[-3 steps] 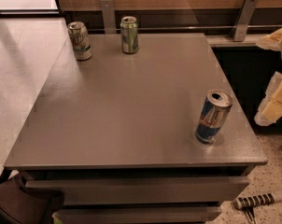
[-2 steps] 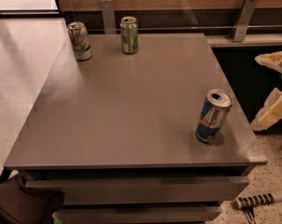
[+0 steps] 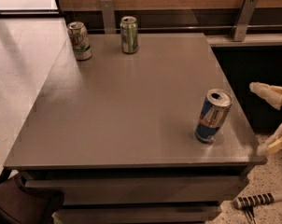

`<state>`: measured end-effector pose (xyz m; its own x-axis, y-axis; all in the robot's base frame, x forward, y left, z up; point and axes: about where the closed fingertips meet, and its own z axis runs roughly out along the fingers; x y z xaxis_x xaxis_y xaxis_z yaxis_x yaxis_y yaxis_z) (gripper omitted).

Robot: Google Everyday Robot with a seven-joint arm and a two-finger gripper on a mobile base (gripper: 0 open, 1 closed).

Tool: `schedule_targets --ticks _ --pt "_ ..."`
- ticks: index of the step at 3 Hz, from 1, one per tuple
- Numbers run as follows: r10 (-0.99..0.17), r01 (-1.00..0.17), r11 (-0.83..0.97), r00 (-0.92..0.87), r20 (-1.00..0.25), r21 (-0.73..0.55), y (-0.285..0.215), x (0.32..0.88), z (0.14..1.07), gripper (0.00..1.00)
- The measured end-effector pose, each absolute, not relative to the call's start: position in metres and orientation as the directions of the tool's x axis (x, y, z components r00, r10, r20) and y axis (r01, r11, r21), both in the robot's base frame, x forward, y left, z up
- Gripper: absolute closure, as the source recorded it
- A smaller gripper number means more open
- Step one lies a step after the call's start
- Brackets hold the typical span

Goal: Move redbull can near green can

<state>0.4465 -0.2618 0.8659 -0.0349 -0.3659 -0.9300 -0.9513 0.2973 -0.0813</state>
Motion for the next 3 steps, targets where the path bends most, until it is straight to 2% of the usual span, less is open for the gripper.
schedule_targets --ticks 1,2,3 --pt "-0.073 -0.953 0.302 -0.028 -0.997 0.005 -0.264 0.423 0.896 0.0" --pt "0.103 -0.943 0.326 -0.029 -0.994 0.062 -0.268 0.411 0.932 0.0" --pt "0.086 -0.921 0.383 -0.046 -0.995 0.075 -0.262 0.41 0.953 0.0"
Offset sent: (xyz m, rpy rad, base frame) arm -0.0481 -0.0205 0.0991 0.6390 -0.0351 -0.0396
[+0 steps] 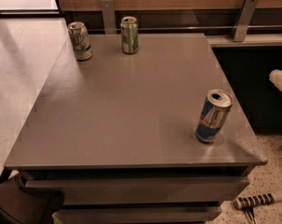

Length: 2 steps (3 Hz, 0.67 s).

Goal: Move redbull can near green can

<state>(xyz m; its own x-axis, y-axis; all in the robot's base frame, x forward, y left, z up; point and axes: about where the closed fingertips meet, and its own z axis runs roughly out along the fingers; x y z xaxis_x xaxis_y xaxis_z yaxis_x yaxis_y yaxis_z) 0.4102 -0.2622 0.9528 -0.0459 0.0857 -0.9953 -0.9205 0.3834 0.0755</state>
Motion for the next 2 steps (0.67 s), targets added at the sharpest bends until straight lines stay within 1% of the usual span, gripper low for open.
schedule_targets --ticks 1,2 --pt "-0.049 -0.883 0.467 -0.07 -0.996 0.039 -0.241 0.414 0.961 0.0" --pt "-0.227 -0.833 0.548 -0.054 -0.972 -0.081 -0.208 0.417 0.967 0.0"
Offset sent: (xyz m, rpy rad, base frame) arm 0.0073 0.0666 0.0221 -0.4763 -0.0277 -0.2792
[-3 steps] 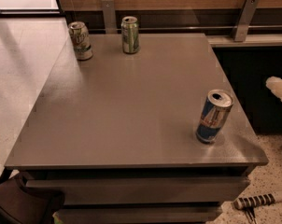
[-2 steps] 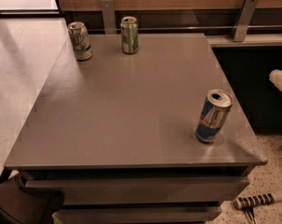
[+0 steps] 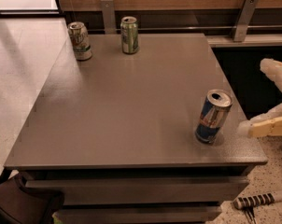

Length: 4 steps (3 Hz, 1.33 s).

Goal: Move redbull can near green can

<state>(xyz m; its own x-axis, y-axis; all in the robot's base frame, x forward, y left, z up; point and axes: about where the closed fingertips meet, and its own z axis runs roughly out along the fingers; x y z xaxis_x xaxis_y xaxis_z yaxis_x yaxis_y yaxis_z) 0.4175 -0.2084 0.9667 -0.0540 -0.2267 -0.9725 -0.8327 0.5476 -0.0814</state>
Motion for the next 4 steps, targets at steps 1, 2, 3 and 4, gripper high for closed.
schedule_targets --ticks 1,2,3,4 --pt "-0.282 -0.815 0.564 -0.038 -0.959 -0.133 -0.19 0.42 0.963 0.0" --pt "-0.288 -0.807 0.572 -0.03 -0.957 -0.147 -0.173 0.43 0.952 0.0" --pt "-0.269 -0.814 0.566 -0.036 -0.963 -0.127 -0.156 0.44 0.936 0.0" --pt "-0.237 -0.823 0.561 -0.052 -0.97 -0.093 -0.144 0.447 0.917 0.0"
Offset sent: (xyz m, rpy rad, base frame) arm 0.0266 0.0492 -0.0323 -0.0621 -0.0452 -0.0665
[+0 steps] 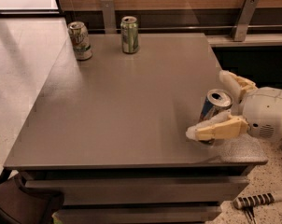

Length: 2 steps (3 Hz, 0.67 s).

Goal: Move redbull can near green can

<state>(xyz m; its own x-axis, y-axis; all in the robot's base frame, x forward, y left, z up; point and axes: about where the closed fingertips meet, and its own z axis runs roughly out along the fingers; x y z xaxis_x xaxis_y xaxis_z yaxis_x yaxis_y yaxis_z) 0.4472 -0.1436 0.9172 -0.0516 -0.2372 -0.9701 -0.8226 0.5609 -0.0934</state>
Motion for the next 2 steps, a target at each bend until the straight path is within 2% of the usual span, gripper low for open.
schedule_targets --ticks 1,2 --pt "-0.215 -0.824 0.562 -0.068 -0.974 -0.066 -0.1342 0.4483 0.9009 0.18" --pt "-0.214 -0.826 0.56 -0.069 -0.974 -0.065 -0.1313 0.4483 0.8996 0.43"
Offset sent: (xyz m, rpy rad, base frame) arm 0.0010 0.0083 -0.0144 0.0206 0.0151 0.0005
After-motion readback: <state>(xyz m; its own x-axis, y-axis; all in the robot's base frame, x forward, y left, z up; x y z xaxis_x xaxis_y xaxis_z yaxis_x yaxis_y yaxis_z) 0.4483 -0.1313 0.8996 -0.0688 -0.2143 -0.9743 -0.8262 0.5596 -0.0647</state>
